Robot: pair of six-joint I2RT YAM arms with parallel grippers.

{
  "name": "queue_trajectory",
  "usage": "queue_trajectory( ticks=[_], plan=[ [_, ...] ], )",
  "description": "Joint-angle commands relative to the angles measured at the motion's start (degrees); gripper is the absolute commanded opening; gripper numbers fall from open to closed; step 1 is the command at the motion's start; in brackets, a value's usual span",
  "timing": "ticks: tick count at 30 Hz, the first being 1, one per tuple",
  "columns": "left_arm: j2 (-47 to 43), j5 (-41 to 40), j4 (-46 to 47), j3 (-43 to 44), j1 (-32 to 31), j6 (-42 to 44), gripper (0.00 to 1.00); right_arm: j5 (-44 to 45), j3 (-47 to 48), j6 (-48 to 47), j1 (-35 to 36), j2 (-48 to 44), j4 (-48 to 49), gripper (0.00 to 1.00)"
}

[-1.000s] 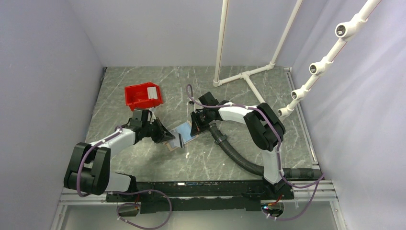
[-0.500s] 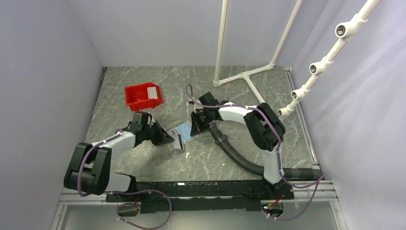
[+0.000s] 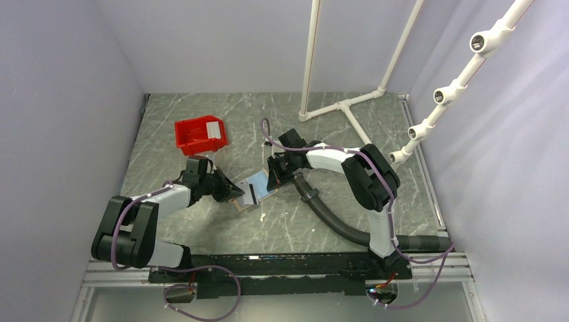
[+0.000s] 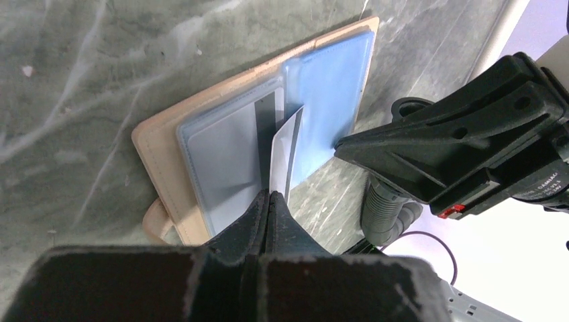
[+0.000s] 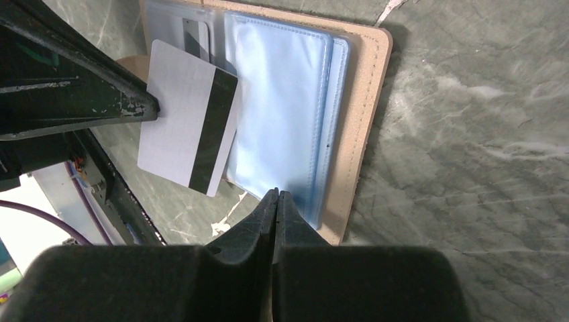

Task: Put the credit cards into the card holder
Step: Insert the credit card into the card holder.

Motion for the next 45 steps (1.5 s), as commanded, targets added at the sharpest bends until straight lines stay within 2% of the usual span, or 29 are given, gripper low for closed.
queue_trajectory(
  ticks=[1,8,21,27,32,39,45],
  plan=[
    [1.49,-2.24,3.46,-0.21,0.35,-0.71,0.00,-0.55,1.94,-0.80,-0.18,-0.05,1.23,0.00],
    [1.53,-4.51,6.62,-1.52,0.28,-1.52,0.00,-0.71,2.03,-0.64,-0.10,0.16,1.33,0.00],
    [3.10,-7.54,20.50,-8.05,-1.04,-6.92,0.00,-1.00,1.86,-0.37,-0.01,0.42,1.77,0.00],
    [1.76,-11.71,21.61,-9.28,-3.42,-7.84,0.00,-0.90,1.68,-0.33,-0.01,0.31,1.85,0.00],
    [-1.73,-15.92,15.10,-8.01,-3.99,-5.18,0.00,-0.91,1.45,-0.38,-0.05,0.13,1.88,0.00],
    [-2.71,-17.75,22.87,-12.09,-5.12,-9.92,0.00,-1.17,1.50,0.00,0.34,0.38,2.24,0.00],
    [-0.09,-18.20,29.83,-14.24,-6.70,-12.51,0.00,-1.66,1.47,0.39,0.47,0.39,2.53,0.00]
  ],
)
